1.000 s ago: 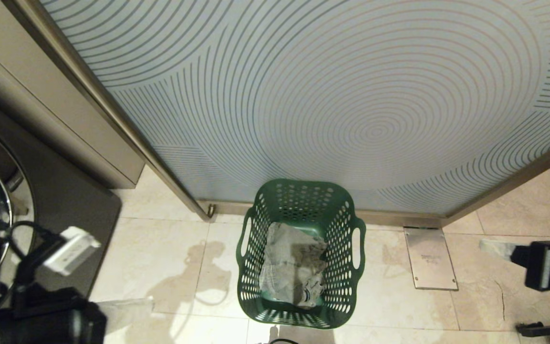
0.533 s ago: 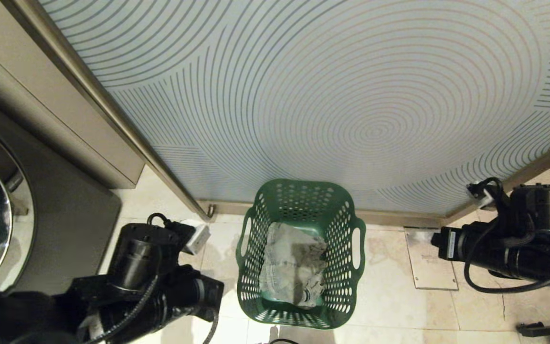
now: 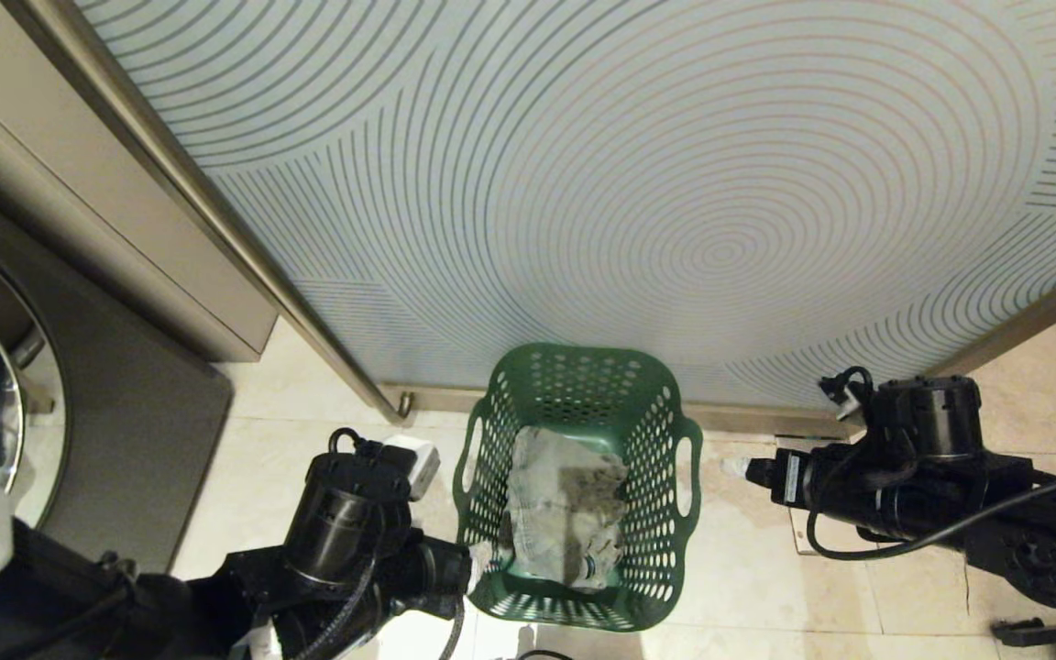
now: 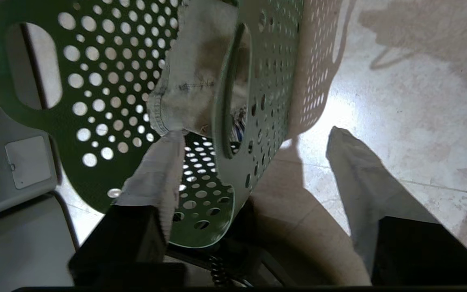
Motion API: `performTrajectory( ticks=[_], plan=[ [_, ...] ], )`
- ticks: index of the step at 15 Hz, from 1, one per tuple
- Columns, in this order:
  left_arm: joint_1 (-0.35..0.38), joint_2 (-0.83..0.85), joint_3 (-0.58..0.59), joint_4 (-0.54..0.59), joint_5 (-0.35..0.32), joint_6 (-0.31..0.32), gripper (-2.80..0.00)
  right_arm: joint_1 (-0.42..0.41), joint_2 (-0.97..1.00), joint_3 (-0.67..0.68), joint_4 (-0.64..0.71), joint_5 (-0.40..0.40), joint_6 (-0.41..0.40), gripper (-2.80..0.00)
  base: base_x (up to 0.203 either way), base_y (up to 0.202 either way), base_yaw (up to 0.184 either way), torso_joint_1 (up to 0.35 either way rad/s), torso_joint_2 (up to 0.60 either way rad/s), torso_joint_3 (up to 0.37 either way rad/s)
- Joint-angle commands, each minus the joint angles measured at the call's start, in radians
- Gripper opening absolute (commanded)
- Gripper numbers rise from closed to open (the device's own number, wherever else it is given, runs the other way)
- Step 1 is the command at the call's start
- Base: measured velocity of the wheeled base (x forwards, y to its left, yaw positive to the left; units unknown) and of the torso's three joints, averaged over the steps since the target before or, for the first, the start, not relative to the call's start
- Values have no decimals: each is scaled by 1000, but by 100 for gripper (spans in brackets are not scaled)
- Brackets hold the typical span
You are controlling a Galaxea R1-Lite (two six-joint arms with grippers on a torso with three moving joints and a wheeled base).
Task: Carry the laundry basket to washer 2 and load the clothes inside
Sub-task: Pick up the clothes basket and put it beside the washing machine
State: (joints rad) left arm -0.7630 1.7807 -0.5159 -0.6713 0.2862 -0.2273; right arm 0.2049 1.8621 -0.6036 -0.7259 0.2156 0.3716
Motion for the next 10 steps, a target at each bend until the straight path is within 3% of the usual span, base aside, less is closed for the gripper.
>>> performTrajectory(
  ticks=[1,3,7,10],
  plan=[
    [-19,29,5,-42,4,-11,0,2,62,-9,-6,-8,1,0,0,0,0,0,0,0],
    [-30,71,-1,-120,7,-18,0,2,115,-27,-41,-12,-1,0,0,0,0,0,0,0],
    [-65,138,-26,-197,75,-15,0,3,244,-34,-250,-12,-3,0,0,0,0,0,0,0],
    [-65,165,-91,-214,123,19,0,5,239,-48,-247,-10,-3,0,0,0,0,0,0,0]
  ],
)
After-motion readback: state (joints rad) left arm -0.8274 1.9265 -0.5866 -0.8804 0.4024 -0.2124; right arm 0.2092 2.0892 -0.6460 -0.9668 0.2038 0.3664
